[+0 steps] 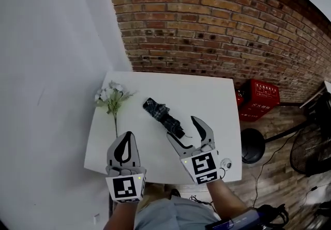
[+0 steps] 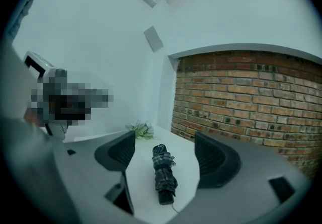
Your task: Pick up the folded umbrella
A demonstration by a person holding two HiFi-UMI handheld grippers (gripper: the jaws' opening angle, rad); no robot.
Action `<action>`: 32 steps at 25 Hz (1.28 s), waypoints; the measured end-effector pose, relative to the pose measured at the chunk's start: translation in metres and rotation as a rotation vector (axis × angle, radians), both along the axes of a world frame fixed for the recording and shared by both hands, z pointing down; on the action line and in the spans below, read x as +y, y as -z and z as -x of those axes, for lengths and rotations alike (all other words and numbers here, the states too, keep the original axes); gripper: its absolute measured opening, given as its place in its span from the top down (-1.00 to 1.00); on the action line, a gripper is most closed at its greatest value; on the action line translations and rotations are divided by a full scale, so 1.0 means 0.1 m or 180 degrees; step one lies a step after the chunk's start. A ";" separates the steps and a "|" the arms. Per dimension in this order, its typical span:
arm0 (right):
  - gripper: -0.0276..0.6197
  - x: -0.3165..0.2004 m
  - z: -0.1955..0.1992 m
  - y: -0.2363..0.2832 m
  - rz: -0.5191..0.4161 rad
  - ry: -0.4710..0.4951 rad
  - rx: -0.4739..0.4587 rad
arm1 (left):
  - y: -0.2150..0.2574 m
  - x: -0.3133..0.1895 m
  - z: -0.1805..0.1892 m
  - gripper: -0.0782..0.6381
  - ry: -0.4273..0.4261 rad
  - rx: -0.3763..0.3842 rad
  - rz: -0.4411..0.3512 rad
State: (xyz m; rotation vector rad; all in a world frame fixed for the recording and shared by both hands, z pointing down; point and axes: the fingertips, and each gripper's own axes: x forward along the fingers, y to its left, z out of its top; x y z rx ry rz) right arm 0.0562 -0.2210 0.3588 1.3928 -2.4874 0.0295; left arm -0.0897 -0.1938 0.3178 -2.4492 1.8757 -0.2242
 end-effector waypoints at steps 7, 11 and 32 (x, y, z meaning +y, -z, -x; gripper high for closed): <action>-0.27 -0.36 0.24 -0.34 0.0272 0.0144 0.0196 | -0.22 -0.39 0.20 0.76 -0.0018 -0.0077 0.0083; -0.29 -0.53 0.32 -0.50 0.0393 0.0155 0.0240 | -0.31 -0.57 0.24 0.76 -0.0031 0.0057 0.0255; -0.32 -0.88 0.52 -1.45 0.1055 0.0175 0.0604 | -1.03 -1.08 0.58 0.76 -0.0052 0.0215 0.0701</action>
